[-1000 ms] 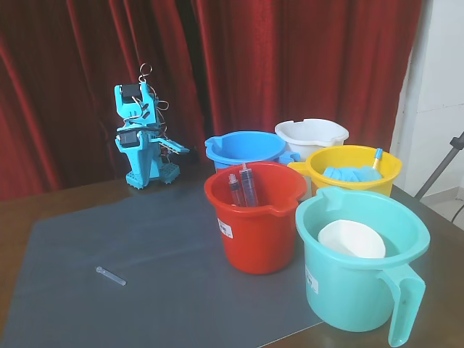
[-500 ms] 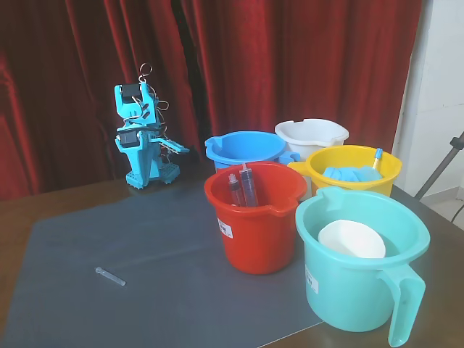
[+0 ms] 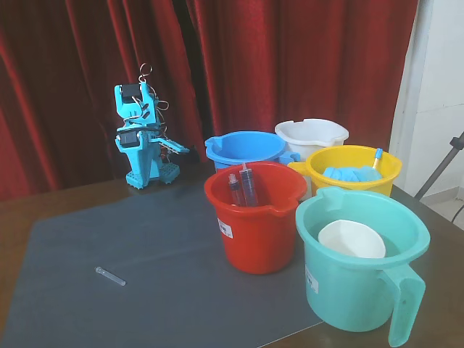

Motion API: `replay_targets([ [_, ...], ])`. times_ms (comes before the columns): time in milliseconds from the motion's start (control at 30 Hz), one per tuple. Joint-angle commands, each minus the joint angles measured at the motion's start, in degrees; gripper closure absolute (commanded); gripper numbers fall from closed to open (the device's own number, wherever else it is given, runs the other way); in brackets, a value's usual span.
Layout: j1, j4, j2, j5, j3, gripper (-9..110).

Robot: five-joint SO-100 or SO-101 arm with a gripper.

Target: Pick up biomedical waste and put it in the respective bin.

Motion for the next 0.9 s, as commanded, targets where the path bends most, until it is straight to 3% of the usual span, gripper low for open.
replay_targets([
  [0, -0.3, 0.4, -0.6, 0.2, -1.1, 102],
  [533, -0.4, -0.4, -0.6, -0.1, -1.1, 101],
  [867, 0.6, -27.2, -1.2, 0.3, -0.3, 102],
])
